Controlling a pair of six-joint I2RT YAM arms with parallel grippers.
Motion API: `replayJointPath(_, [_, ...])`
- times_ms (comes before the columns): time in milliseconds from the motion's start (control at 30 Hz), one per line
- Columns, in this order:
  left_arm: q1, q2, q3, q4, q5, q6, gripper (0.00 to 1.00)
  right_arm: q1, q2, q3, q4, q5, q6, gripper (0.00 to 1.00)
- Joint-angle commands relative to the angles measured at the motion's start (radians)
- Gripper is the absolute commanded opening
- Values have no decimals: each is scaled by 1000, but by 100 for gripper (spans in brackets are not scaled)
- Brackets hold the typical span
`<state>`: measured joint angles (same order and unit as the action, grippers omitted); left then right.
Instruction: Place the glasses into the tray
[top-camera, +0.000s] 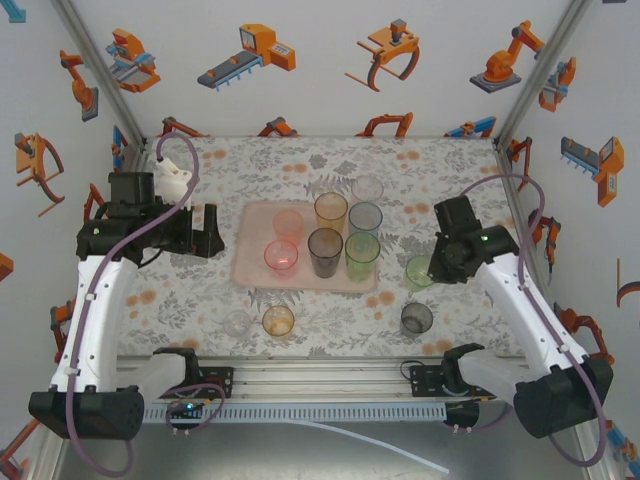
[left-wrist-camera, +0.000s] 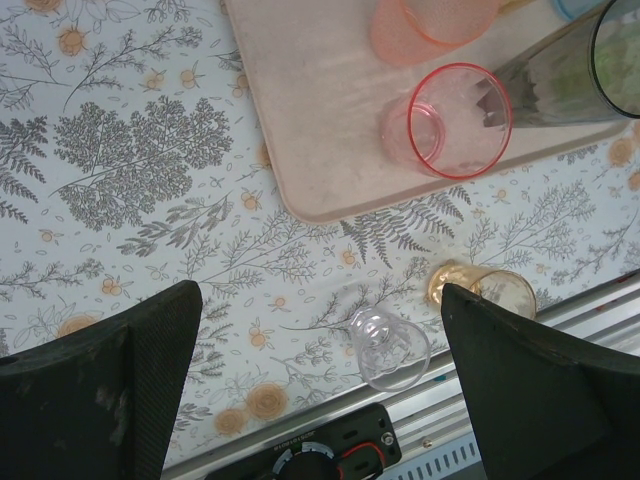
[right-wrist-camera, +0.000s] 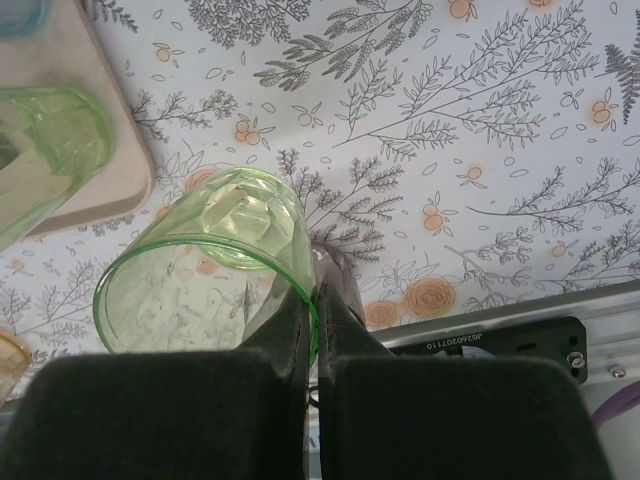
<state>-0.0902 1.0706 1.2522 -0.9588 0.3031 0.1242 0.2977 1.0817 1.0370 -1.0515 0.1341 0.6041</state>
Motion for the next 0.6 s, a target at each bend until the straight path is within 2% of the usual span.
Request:
replayJointPath(0, [3,4,9,-16,-5,-1,97,2,-24,70,-77,-21,-12,0])
replayJointPath(300, [4,9,-7,-10,-13,-2,97,104,15,282,-204,-1,-2,0])
replayJointPath(567, [7,12,-10,-8,-21,-5,97,327,202,619,-325,66,15,0])
